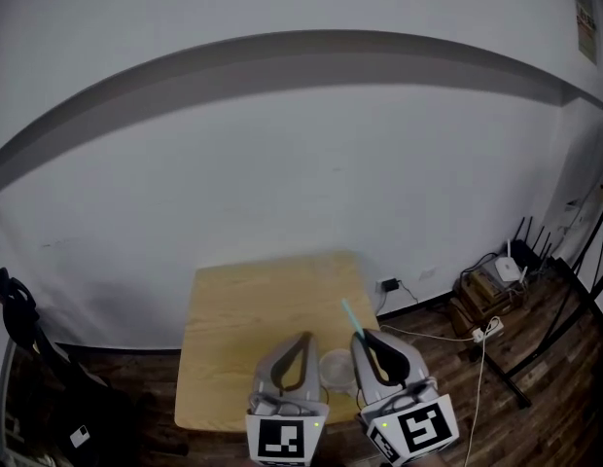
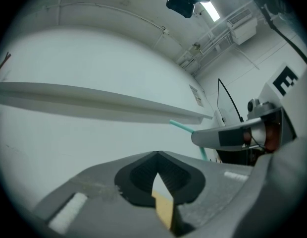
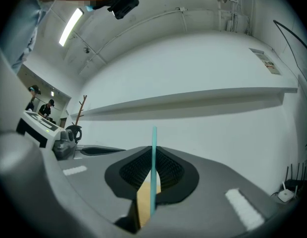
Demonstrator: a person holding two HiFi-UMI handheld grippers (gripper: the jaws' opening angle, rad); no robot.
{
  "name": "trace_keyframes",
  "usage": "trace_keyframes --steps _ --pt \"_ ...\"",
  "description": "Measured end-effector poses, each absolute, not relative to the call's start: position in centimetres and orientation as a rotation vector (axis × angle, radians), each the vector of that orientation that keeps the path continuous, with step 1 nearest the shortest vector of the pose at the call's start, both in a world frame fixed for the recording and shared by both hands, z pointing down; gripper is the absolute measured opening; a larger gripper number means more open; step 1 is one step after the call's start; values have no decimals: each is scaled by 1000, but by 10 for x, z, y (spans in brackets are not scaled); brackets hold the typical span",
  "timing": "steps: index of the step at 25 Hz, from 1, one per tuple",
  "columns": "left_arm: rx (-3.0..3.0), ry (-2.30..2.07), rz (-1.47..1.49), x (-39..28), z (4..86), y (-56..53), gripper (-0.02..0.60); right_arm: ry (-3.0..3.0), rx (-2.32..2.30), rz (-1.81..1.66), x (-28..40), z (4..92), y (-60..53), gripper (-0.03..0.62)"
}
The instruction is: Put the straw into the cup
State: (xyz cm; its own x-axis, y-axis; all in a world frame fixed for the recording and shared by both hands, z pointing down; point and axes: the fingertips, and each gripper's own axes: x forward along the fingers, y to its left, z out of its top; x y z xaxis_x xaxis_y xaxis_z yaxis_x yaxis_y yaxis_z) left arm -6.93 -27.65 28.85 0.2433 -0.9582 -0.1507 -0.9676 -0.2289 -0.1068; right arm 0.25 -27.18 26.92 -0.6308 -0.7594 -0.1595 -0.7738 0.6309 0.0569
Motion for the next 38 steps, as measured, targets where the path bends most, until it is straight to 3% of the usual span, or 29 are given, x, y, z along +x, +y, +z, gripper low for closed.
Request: trace_keyframes --steps 38 --pt "-2649 1844 -143 -101 431 -371 18 2874 -1499 -225 -31 430 -349 31"
